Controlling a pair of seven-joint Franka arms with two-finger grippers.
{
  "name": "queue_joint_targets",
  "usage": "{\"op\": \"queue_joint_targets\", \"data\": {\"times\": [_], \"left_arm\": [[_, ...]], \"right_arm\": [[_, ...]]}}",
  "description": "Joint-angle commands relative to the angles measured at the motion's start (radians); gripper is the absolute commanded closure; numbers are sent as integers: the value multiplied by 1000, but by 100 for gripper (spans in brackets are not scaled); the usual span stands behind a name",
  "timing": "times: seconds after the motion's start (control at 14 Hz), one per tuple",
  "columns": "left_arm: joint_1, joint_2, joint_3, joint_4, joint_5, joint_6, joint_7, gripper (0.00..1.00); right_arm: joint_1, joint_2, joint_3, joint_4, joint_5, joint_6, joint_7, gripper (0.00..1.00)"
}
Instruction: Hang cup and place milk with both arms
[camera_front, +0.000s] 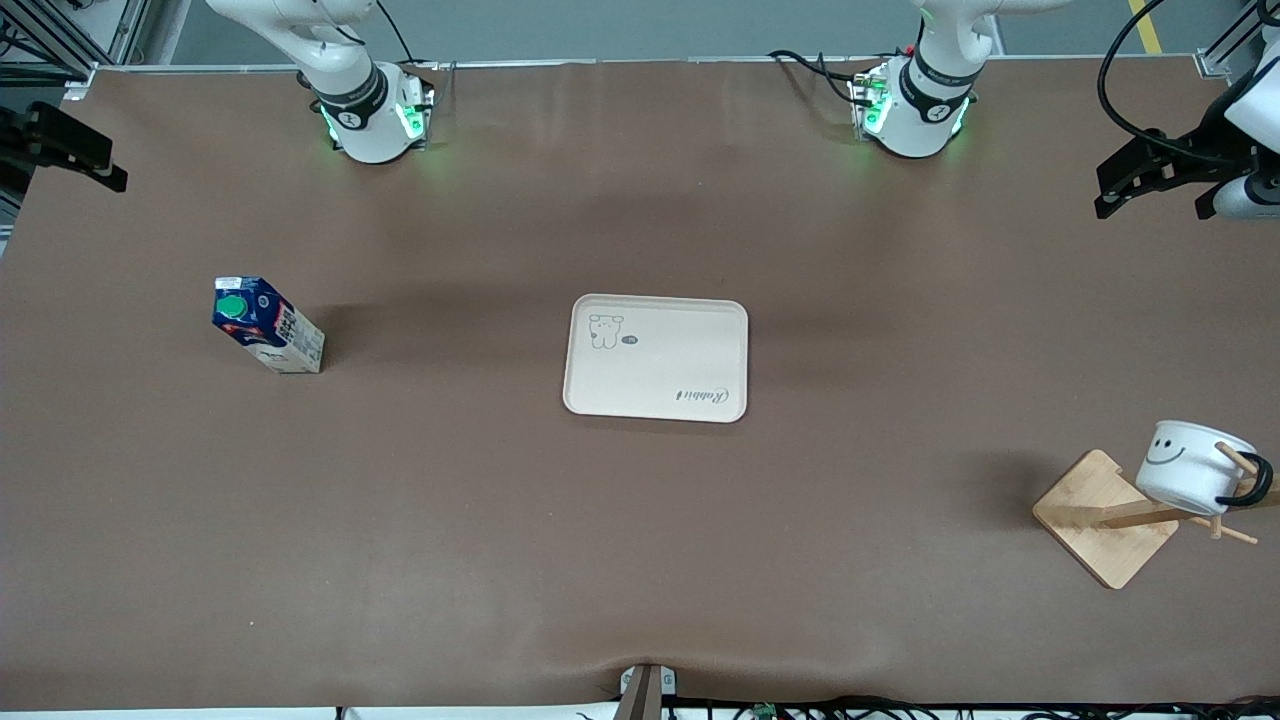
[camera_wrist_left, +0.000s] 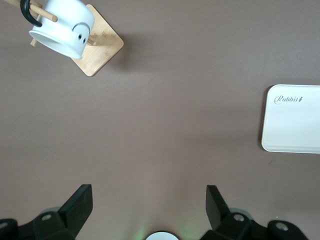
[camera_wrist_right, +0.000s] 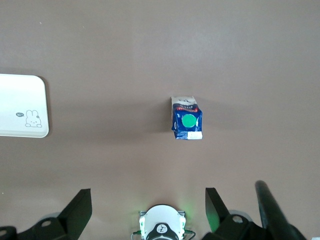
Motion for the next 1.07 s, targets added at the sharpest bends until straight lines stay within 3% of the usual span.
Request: {"op": "queue_joint_targets", "data": {"times": [0.0, 0.07, 0.36, 1.0], "left_arm": [[-9, -23, 6, -18, -18, -4, 2, 0], [-7, -23, 6, -18, -19, -4, 2, 0], [-10, -17, 5, -12, -19, -4, -27, 0], [-9, 3, 6, 6, -5, -11, -77, 0]], "right_arm": [[-1, -104, 2, -181, -19, 104, 23, 0], [-3, -127, 2, -225, -19, 139, 23, 0], [-46, -119, 0, -226, 24, 128, 25, 0], [-41, -118, 0, -225, 24, 132, 23, 0]]}}
